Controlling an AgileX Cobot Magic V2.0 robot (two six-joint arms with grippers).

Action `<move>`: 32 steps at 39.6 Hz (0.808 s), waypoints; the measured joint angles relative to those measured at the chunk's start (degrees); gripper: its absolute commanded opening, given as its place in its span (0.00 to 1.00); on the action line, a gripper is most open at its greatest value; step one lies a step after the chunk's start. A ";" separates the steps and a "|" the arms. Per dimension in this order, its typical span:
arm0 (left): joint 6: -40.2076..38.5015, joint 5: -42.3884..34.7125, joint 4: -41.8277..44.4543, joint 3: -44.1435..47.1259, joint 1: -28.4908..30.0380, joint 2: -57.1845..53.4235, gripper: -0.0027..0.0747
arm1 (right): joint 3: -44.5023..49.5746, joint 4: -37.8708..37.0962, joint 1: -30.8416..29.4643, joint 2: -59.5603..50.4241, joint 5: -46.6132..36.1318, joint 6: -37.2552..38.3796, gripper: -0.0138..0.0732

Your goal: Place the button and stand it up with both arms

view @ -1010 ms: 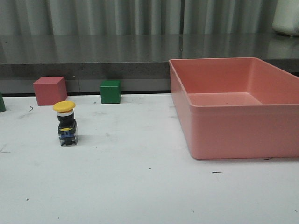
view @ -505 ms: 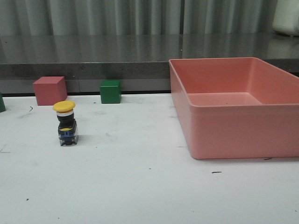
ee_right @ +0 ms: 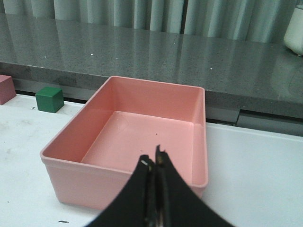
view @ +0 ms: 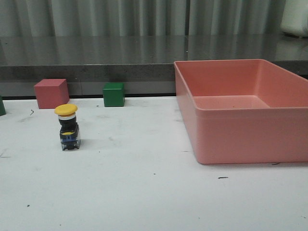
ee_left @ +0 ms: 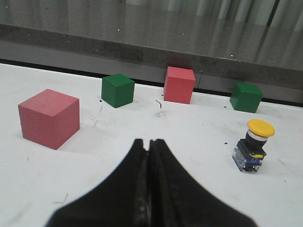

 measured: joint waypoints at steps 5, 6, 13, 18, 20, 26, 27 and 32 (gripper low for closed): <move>0.00 0.00 0.00 0.00 0.00 0.00 0.01 | 1.27 0.00 0.00 0.00 -0.48 0.00 0.09; 0.00 0.00 0.00 0.00 0.00 0.00 0.01 | 1.85 0.00 -0.11 0.00 -0.83 0.00 0.09; 0.00 0.00 0.00 0.00 0.00 0.00 0.01 | 7.80 0.36 -2.06 -1.32 -6.09 0.00 0.09; 0.00 0.00 0.00 0.00 0.00 0.00 0.01 | 13.39 2.81 -5.81 -4.35 -9.68 0.00 0.09; 0.00 0.00 0.00 0.00 0.00 0.00 0.01 | 15.58 3.47 -7.18 -5.62 -10.13 0.00 0.09; 0.00 0.00 0.00 0.00 0.00 0.00 0.01 | 17.97 4.70 -9.99 -8.65 -8.46 0.00 0.09; 0.00 0.00 0.00 0.00 0.00 0.00 0.01 | 17.97 4.72 -10.29 -8.78 -8.18 0.00 0.09; 0.00 0.00 0.00 0.00 0.00 0.00 0.01 | 17.97 5.03 -10.65 -9.00 -7.29 0.00 0.09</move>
